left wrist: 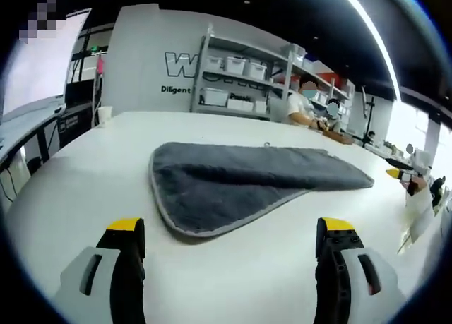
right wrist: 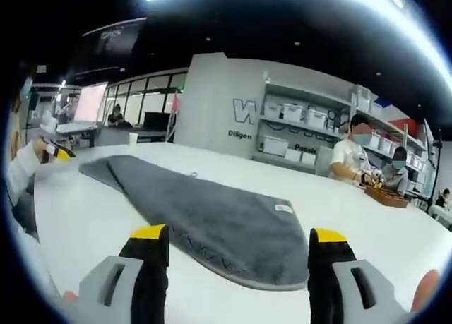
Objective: Open the folded towel by lifting each exposed corner and separating the folded layers until the towel lies flat within the target outline without major curled edges
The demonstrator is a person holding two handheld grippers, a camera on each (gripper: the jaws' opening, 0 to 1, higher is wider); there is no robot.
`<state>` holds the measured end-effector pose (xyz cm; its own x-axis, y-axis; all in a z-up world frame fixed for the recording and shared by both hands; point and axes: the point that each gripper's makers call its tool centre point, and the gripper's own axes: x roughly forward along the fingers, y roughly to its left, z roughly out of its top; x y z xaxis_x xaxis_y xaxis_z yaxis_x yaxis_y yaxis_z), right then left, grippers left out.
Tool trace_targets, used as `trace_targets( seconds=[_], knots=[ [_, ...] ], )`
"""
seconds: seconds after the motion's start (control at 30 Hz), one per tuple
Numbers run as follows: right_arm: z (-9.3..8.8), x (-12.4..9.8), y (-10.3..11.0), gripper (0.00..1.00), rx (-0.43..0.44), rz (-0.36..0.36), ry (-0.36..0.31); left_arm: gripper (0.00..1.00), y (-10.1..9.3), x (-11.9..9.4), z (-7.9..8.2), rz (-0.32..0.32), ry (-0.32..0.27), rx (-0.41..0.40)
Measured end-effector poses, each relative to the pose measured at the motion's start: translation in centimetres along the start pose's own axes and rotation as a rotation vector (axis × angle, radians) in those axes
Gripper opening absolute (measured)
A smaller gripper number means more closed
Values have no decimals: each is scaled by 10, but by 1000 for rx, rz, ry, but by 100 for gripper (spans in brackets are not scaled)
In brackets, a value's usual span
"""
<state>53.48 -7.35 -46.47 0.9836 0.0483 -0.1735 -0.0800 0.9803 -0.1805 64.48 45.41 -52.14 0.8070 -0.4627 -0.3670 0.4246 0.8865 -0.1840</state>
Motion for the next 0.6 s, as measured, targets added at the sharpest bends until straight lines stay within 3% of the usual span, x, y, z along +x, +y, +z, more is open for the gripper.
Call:
trace_targets(
  seconds=[0.13,0.3,0.6],
  knots=[
    [5,-3,2,87,41,14,-8,99,2,6,-4,2,2,-28],
    [2,-7,5,99,96,26,35,99,1,9,-7,1,11,-45],
    [-5,-13,5,99,155,49,74,99,0,12,-15,-1,45,-51]
  ],
)
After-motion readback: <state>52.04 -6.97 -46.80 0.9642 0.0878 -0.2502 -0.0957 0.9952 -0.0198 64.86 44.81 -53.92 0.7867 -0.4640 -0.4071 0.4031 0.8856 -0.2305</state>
